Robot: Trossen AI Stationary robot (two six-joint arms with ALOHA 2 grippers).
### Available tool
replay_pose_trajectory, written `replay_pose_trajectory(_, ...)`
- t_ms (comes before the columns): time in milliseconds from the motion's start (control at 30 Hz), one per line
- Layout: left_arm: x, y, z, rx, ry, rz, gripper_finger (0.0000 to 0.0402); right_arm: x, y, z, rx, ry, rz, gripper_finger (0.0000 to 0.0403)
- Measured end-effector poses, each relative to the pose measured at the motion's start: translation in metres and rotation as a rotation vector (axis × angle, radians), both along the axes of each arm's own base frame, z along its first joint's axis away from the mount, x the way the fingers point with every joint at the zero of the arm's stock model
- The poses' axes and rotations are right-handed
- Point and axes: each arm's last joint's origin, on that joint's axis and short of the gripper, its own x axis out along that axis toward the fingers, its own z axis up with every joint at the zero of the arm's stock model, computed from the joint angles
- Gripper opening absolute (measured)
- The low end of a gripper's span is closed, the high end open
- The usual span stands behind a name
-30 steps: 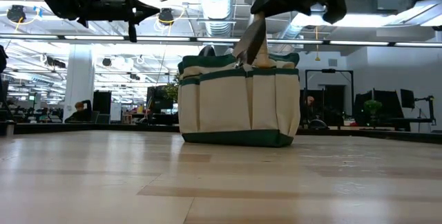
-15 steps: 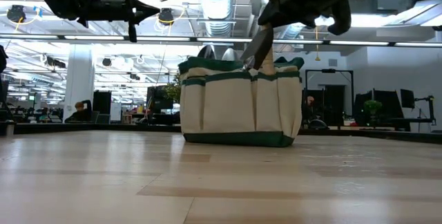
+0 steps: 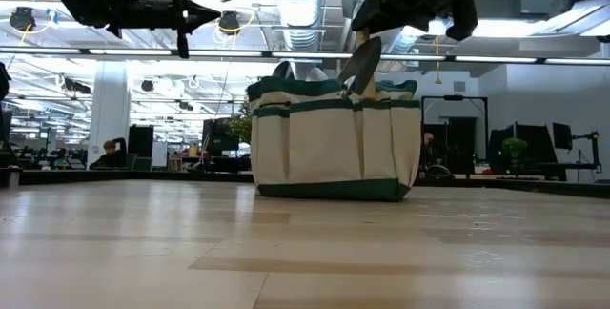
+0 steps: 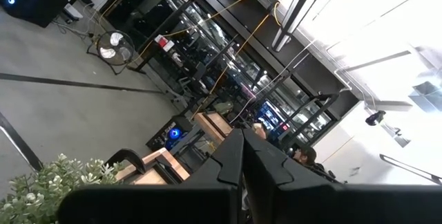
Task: Pick & Place Garden tools in Gardening bag
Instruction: Put the brown trowel into the white gardening bag
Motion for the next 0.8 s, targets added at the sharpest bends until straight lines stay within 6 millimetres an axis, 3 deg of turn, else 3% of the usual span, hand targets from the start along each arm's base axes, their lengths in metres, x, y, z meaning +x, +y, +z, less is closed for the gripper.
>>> replay_pose_trajectory(800,0.0,0.0,0.0,-0.004,-0.016,0.025,0.0008,-0.002,0.005,-0.011,0.031,0.073,0.08,0.0046)
